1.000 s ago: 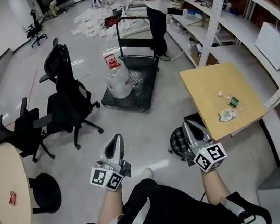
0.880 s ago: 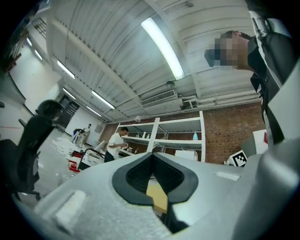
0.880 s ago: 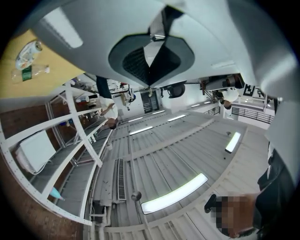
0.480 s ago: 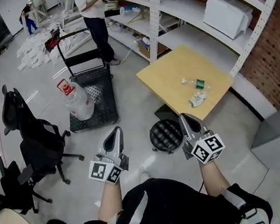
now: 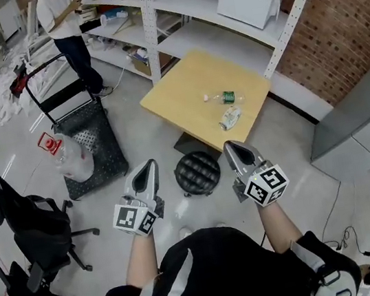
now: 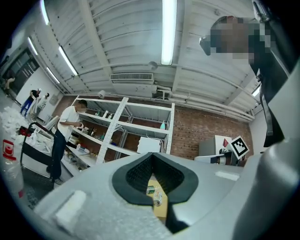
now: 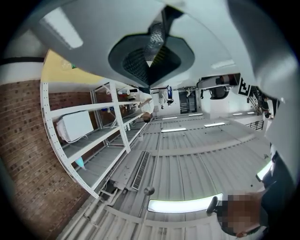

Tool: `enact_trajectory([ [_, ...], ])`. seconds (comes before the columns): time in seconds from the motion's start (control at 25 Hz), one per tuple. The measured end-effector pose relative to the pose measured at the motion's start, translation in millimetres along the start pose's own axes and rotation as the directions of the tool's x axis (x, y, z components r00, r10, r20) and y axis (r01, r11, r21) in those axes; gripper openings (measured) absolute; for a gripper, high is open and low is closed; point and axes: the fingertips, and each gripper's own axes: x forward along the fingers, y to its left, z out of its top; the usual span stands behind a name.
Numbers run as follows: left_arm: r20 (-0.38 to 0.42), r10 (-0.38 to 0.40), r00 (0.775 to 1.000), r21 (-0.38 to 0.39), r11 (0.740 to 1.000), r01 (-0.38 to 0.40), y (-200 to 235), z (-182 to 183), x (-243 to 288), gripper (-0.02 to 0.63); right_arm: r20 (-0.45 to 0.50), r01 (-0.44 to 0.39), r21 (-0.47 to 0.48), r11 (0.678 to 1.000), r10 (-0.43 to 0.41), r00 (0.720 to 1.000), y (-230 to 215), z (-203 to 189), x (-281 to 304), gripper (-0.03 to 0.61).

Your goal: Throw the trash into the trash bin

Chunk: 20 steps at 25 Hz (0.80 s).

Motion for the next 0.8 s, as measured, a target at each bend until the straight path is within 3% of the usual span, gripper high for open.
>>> enact_trajectory([
  [0.2,-0.019,-0.107,0.994,0.009,0.994,0.107,-32.0,2.3,40.3,0.002,-0.022,0.099,-0.001,0.995,-0.099,0.995,-30.6,4.3,-19.3,0.006],
  [0.4,-0.085,-0.163,0.983,0.066,0.983,0.169,-51.7,-12.5,68.0,0.002,-0.08,0.134,-0.001,0.991,-0.134,0.988,-75.2,-13.9,-17.7,0.006],
  [0.8,-0.042,-0.034,0.999,0.068,0.997,0.037,-40.6,-35.4,159.7,0.002,-0.078,-0.004,-0.009,1.0,0.003,0.997,-181.6,-13.0,48.6,0.006],
])
